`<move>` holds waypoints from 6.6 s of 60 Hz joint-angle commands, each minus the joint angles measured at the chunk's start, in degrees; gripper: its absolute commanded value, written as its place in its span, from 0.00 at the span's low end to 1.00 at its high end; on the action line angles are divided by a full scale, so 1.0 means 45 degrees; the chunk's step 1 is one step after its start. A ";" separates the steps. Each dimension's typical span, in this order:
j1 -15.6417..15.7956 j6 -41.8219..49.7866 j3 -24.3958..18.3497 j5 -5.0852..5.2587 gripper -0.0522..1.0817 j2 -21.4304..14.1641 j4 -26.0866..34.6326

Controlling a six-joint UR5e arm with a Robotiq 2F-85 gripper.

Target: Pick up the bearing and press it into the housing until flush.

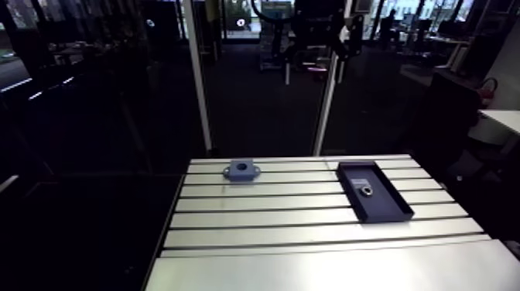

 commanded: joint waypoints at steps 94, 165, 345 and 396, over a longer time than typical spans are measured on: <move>-0.3754 -0.4511 0.2259 -0.0079 0.05 0.1884 -0.3953; -0.4725 -0.4649 0.3823 -0.0039 0.25 0.3288 -0.6729; -0.4728 -0.4708 0.4473 -0.0059 0.44 0.4649 -0.8361; -0.4689 -0.4708 0.4474 -0.0059 0.52 0.4630 -0.8381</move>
